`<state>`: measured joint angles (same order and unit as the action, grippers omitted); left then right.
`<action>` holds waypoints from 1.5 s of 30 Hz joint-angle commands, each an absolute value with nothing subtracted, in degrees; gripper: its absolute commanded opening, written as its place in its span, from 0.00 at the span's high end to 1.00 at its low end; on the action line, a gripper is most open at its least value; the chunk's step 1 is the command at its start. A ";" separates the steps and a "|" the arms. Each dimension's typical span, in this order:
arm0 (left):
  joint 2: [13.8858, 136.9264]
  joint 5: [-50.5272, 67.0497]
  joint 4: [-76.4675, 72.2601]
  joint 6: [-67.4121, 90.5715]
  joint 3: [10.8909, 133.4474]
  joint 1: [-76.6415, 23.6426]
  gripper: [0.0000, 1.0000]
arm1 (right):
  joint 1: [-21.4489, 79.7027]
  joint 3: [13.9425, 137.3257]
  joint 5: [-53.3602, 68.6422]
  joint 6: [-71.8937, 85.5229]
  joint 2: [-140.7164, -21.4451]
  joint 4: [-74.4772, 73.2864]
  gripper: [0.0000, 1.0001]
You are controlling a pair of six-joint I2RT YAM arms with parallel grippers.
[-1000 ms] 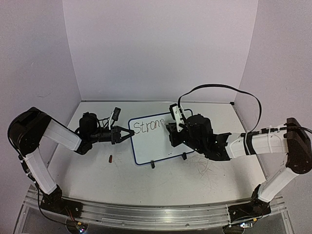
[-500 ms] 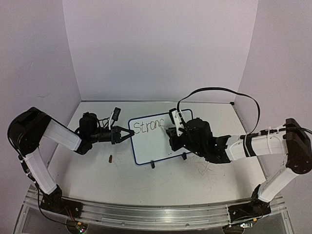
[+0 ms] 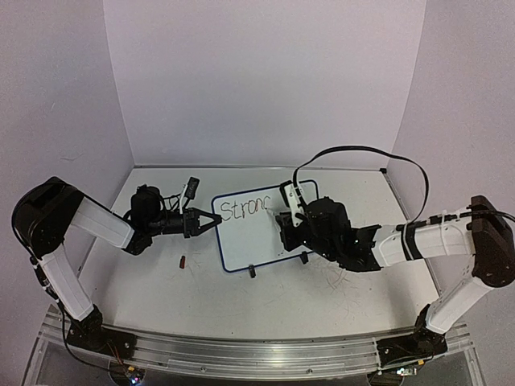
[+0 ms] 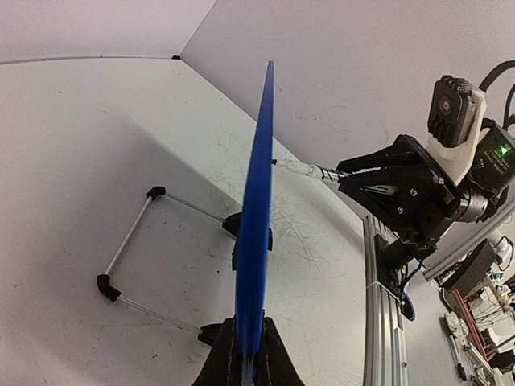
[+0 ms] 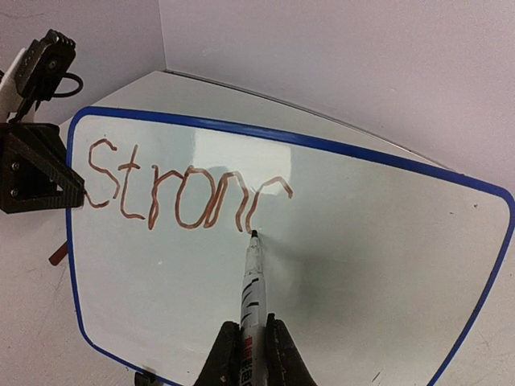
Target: Write a sentence on the whiteboard
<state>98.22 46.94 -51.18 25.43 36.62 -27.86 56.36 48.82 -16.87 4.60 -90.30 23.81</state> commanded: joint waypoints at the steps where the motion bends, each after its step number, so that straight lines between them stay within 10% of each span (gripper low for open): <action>1: 95.63 48.05 -50.08 24.70 36.53 -27.98 1.00 | 55.91 50.06 -21.25 5.36 -89.48 23.91 1.00; 45: 95.45 47.92 -49.25 23.82 36.47 -27.96 1.00 | 55.59 49.19 -18.55 6.88 -90.25 22.33 1.00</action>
<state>97.45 46.74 -49.84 25.26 36.62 -27.94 55.34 50.47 -19.20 5.63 -90.32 23.92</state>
